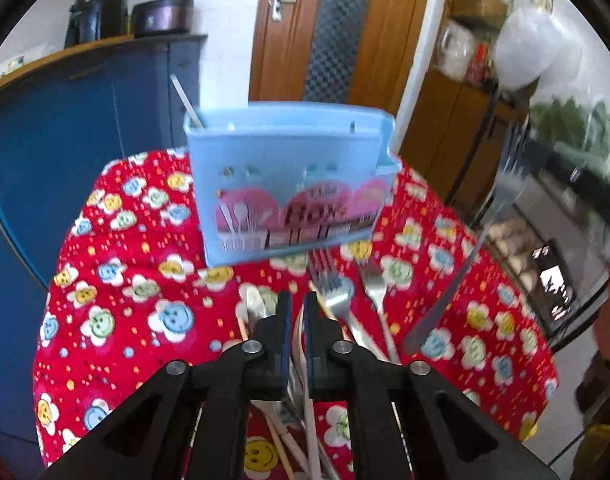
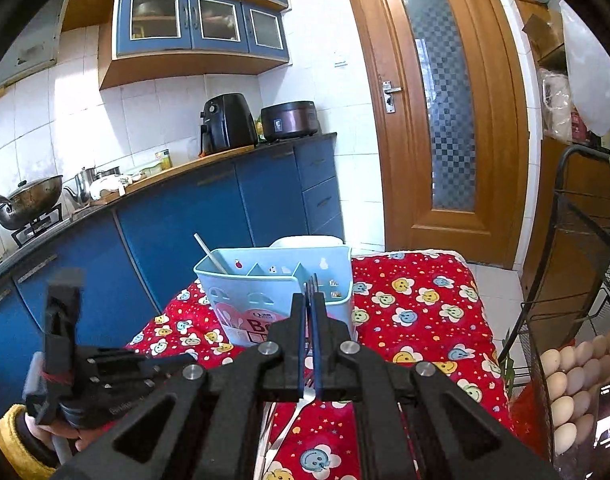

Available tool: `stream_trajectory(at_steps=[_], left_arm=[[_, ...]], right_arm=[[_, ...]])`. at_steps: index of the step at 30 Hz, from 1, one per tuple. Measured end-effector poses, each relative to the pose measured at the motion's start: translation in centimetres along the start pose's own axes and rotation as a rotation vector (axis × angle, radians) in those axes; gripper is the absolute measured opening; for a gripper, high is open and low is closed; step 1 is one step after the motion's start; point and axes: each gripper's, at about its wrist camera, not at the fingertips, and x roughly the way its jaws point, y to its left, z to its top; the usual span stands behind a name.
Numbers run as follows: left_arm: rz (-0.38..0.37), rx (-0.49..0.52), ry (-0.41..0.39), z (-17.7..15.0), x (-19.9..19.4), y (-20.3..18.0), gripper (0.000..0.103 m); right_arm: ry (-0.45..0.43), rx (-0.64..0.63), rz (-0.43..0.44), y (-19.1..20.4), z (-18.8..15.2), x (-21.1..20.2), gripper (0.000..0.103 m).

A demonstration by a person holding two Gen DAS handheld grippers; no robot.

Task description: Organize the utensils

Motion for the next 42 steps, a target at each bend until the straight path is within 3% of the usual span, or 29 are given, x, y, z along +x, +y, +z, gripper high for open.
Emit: stream_trajectory(at_steps=[17, 26, 31, 42], left_arm=[[0.070, 0.205, 0.226, -0.3, 5.8, -1.8, 0.008], [0.049, 0.200, 0.273, -0.1, 7.6, -1.9, 0.008], [0.024, 0.155, 0.226, 0.5, 6.8, -1.4, 0.002], [0.002, 0.054, 0.030, 3.0, 1.0, -0.1, 0.001]], right_arm=[[0.011, 0.004, -0.016, -0.8, -0.2, 0.1, 0.004], [0.029, 0.013, -0.008, -1.2, -0.6, 0.7, 0.004], [0.028, 0.019, -0.007, -1.4, -0.6, 0.7, 0.004], [0.012, 0.015, -0.004, -1.2, 0.1, 0.4, 0.004]])
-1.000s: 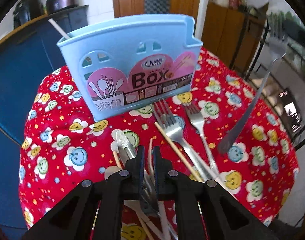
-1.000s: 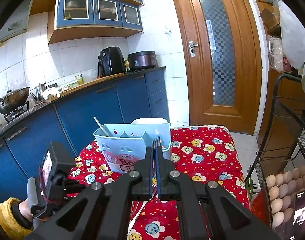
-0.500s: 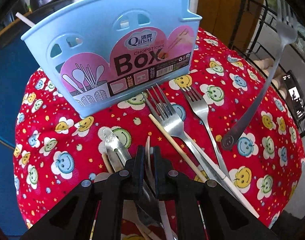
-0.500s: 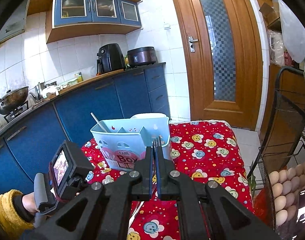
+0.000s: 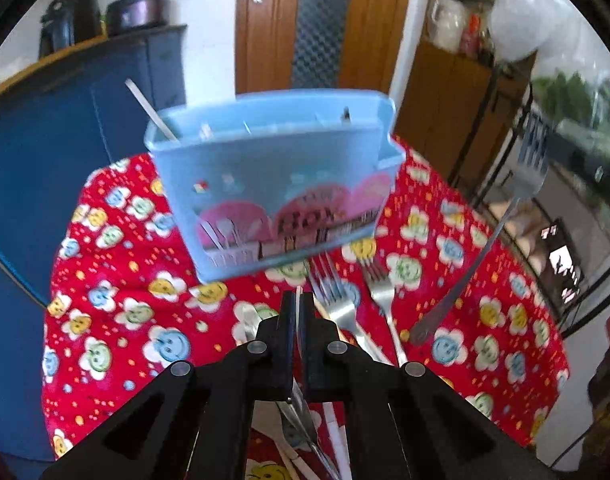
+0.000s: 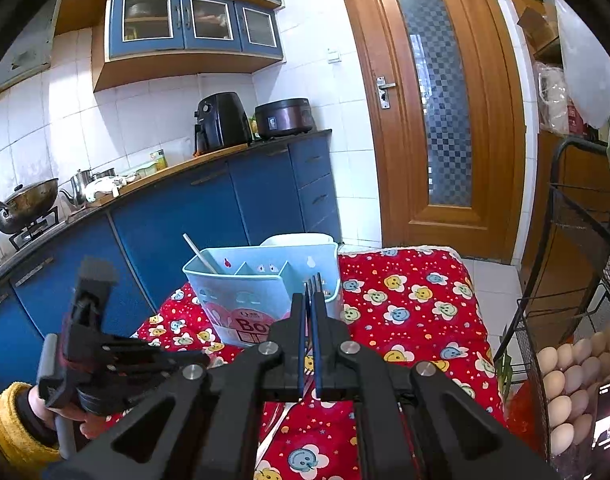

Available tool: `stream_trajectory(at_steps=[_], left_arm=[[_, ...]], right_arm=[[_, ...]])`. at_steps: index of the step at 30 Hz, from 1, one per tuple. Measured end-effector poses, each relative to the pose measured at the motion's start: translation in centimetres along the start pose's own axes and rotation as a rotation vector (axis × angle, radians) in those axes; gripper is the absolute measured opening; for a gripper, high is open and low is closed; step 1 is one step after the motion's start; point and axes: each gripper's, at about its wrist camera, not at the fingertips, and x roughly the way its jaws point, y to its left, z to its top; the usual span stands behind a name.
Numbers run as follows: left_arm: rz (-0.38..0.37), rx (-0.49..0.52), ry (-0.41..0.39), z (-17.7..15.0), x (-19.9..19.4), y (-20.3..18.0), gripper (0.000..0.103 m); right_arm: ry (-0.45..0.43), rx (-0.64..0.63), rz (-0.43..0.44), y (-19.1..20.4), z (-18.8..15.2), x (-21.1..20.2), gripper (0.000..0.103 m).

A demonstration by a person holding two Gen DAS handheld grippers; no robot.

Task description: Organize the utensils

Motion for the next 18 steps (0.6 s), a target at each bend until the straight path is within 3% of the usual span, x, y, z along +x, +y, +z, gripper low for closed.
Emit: stream_trajectory(at_steps=[8, 18], left_arm=[[0.031, -0.055, -0.179, 2.0, -4.4, 1.5, 0.001], [0.052, -0.087, -0.320, 5.8, -9.2, 3.3, 0.001]], right_arm=[[-0.028, -0.030, -0.003, 0.8, 1.4, -0.7, 0.004], [-0.050, -0.073, -0.024, 1.4, 4.0, -0.6, 0.004]])
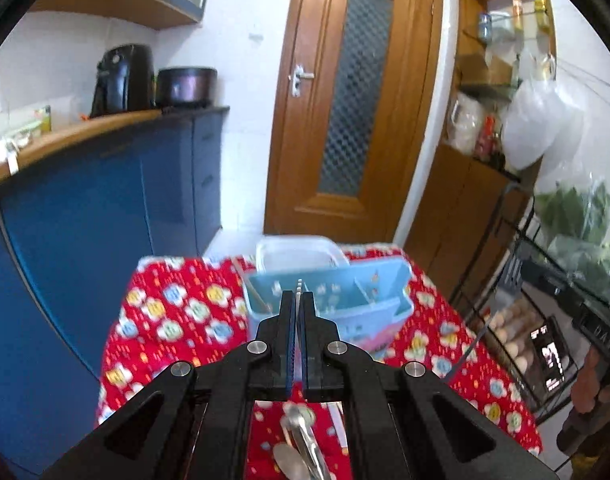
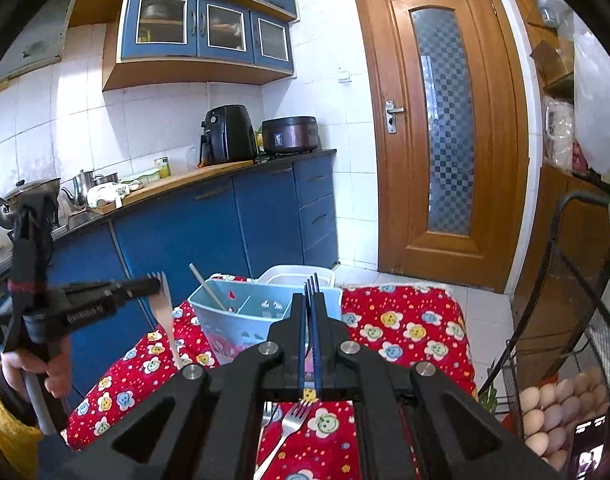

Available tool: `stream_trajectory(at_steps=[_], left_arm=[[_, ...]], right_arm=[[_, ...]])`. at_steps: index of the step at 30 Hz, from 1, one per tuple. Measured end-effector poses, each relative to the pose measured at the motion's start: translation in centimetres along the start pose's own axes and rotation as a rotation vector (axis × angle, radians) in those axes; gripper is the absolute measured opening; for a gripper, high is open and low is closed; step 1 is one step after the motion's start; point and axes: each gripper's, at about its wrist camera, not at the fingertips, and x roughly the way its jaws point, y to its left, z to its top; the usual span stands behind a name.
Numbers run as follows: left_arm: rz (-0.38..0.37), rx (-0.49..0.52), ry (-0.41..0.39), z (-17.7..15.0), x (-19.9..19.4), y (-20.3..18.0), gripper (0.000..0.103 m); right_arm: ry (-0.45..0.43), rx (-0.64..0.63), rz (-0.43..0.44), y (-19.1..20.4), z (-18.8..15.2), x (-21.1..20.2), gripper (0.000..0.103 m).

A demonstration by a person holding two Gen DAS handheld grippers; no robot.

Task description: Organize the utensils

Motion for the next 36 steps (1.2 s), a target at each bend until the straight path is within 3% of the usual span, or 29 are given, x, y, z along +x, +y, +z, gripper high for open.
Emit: stream_trajectory(at_steps=[10, 15, 26, 36], left_arm=[[0.077, 0.053, -0.143, 5.4, -1.9, -0.6, 0.001], [0.122, 0.043, -0.181, 7.1, -0.9, 0.1, 0.001], [0.170, 0.031, -0.154, 7.3, 3.5, 1.5, 0.001], [0.151, 0.031, -0.061, 4.4, 7.6, 1.8, 0.001]], right_arm=[[-0.034, -0.019, -0.037, -0.5, 3.1, 0.7, 0.004], [-0.041, -0.024, -0.061, -0.9, 4.5, 1.7, 0.004], [-0.071, -0.029, -0.115, -2.0, 7.0, 5.1, 0.004], [0.021, -0.029, -0.086, -2.2, 4.6, 9.4, 0.004]])
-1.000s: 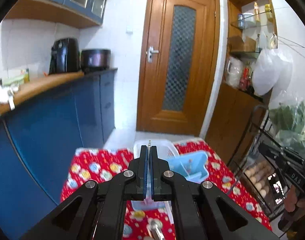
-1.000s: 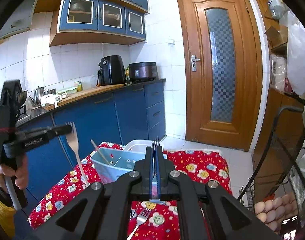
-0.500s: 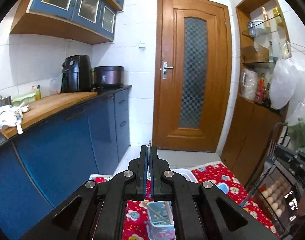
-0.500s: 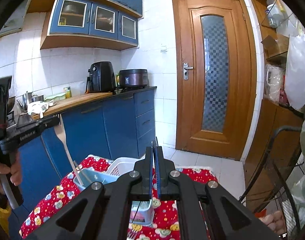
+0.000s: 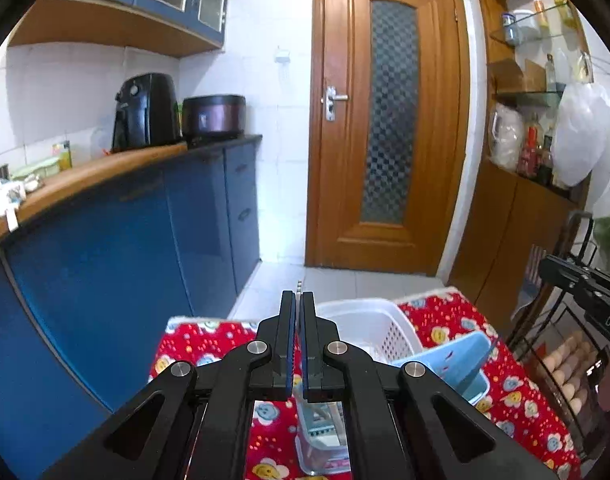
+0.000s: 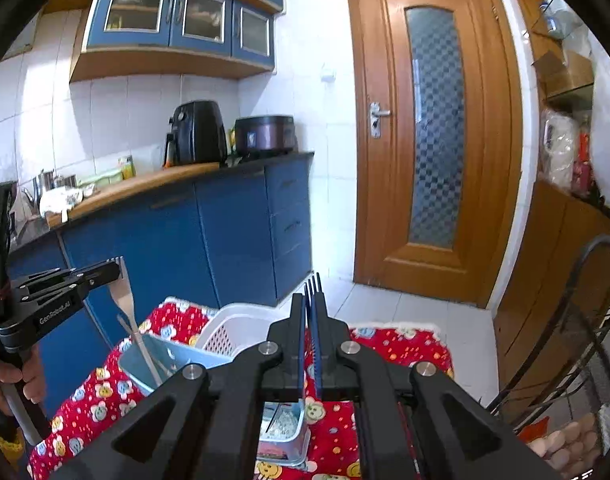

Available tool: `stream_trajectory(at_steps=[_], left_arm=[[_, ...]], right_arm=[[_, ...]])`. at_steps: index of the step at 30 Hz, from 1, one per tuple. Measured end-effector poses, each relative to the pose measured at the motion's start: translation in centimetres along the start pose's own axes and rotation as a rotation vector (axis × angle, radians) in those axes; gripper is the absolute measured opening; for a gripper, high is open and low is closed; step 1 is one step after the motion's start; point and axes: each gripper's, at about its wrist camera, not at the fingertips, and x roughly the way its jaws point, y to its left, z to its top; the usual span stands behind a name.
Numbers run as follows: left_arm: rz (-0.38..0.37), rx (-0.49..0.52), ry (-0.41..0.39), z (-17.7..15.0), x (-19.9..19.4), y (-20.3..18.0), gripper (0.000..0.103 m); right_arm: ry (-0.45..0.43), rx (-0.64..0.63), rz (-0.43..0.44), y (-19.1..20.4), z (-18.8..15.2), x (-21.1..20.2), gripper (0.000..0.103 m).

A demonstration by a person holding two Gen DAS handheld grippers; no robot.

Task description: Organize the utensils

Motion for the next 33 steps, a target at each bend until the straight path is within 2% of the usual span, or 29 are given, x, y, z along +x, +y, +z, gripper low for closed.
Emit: stream_trajectory(at_steps=[11, 24, 26, 28, 33], left_arm=[[-0.031, -0.019, 0.076, -3.2, 2.2, 0.0, 0.001], [-0.041, -0.010, 0.106, -4.3, 2.3, 0.0, 0.002], [-0.047, -0.010, 0.116, -4.4, 2.2, -0.1, 0.002], [-0.051, -0.004, 0.119, -4.4, 2.0, -0.2, 0.003], [-0.061, 0.015, 0.115, -4.4, 1.0, -0.7, 0.008]], right_arm=[[0.099, 0.020, 0.039, 0.3, -2.9, 2.8, 0.005], [0.108, 0.066, 0.070, 0.3, -3.3, 3.2, 0.006], [0.106, 0.078, 0.073, 0.2, -3.3, 3.0, 0.010], [0.098, 0.095, 0.083, -0.1, -3.3, 2.7, 0.024], [0.073, 0.113, 0.091, -0.2, -3.0, 1.6, 0.033]])
